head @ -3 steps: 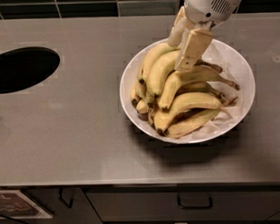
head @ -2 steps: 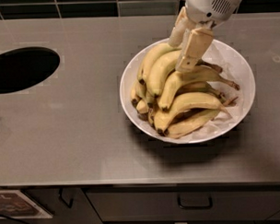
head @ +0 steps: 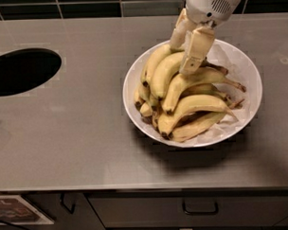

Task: Pick banana from white bowl

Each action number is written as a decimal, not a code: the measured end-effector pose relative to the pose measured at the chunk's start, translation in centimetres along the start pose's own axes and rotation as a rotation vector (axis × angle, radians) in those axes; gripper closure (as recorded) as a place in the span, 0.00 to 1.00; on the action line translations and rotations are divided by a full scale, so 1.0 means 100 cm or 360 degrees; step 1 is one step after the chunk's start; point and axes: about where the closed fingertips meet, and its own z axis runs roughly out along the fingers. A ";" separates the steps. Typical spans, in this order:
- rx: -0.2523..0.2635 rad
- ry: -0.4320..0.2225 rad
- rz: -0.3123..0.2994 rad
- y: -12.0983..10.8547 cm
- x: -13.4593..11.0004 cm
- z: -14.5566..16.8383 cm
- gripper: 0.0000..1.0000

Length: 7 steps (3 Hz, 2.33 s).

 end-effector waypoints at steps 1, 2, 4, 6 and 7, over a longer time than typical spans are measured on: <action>-0.0005 0.0000 -0.0004 -0.002 -0.001 0.000 0.57; -0.0004 0.0000 -0.0004 -0.002 -0.001 0.000 0.79; 0.0126 -0.0046 -0.0029 -0.005 -0.005 -0.007 1.00; 0.0527 -0.0288 -0.0240 0.066 -0.002 -0.036 1.00; 0.0754 -0.0429 -0.0259 0.090 0.006 -0.043 1.00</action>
Offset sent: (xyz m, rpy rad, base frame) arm 0.0021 0.0014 0.0008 -0.0002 0.0018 0.0035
